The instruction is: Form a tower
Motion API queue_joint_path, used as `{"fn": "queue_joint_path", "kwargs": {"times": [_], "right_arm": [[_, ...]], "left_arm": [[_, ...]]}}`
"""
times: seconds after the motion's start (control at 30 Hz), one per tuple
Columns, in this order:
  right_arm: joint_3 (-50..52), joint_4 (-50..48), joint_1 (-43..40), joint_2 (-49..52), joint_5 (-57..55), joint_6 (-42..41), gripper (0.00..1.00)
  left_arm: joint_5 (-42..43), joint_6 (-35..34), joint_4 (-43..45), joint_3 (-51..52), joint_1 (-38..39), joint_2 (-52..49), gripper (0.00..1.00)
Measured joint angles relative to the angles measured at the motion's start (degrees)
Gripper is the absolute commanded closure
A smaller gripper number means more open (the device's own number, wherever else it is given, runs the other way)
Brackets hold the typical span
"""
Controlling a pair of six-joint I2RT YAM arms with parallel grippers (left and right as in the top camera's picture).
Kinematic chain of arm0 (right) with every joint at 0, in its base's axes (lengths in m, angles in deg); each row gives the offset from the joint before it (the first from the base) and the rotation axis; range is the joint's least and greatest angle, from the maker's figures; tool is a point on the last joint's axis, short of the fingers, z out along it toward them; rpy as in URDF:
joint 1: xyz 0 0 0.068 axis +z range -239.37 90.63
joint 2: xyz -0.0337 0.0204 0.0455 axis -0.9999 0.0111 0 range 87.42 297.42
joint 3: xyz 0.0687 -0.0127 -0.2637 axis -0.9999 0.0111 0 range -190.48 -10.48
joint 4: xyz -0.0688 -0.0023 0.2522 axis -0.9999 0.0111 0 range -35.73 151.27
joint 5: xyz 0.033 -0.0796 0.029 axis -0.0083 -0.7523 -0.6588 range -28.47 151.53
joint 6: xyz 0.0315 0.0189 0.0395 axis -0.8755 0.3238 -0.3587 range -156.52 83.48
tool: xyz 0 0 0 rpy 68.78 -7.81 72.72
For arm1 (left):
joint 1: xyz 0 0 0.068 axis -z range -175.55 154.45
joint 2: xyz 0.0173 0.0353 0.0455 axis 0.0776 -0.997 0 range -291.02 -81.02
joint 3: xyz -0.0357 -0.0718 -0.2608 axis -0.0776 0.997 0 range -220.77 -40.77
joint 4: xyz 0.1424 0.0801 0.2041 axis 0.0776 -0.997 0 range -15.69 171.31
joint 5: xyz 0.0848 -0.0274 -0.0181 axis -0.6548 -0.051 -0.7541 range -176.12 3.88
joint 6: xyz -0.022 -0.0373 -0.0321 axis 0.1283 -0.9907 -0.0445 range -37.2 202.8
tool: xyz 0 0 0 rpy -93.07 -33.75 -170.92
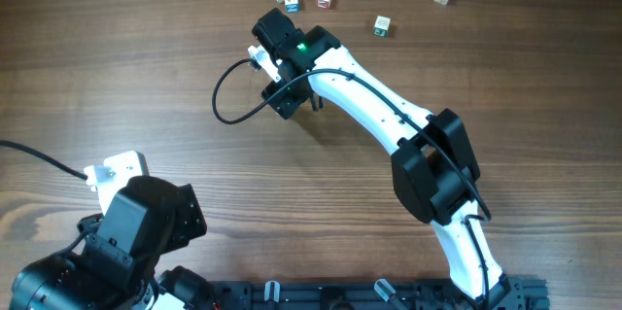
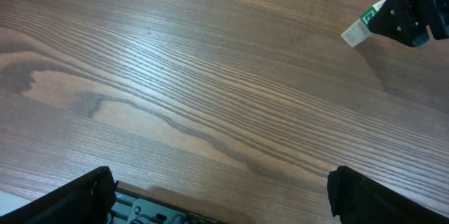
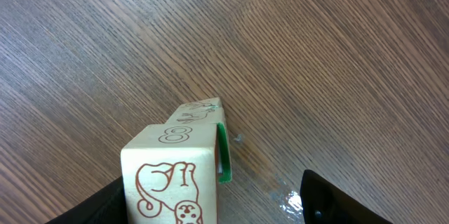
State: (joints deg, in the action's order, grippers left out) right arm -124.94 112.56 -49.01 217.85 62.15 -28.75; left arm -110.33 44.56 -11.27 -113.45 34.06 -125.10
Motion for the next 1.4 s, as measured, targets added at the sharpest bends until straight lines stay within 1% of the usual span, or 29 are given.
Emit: {"fn": "queue_joint_path", "kwargs": {"times": [0.3, 1.4], "right_arm": [[0.00, 0.00, 0.00, 0.00, -0.31, 0.00, 0.30], [0.00, 0.42, 0.00, 0.00, -1.97, -1.09, 0.29]], "left_arm": [[0.00, 0.00, 0.00, 0.00, 0.00, 0.00, 0.00], [0.00, 0.00, 0.00, 0.00, 0.00, 0.00, 0.00]]}}
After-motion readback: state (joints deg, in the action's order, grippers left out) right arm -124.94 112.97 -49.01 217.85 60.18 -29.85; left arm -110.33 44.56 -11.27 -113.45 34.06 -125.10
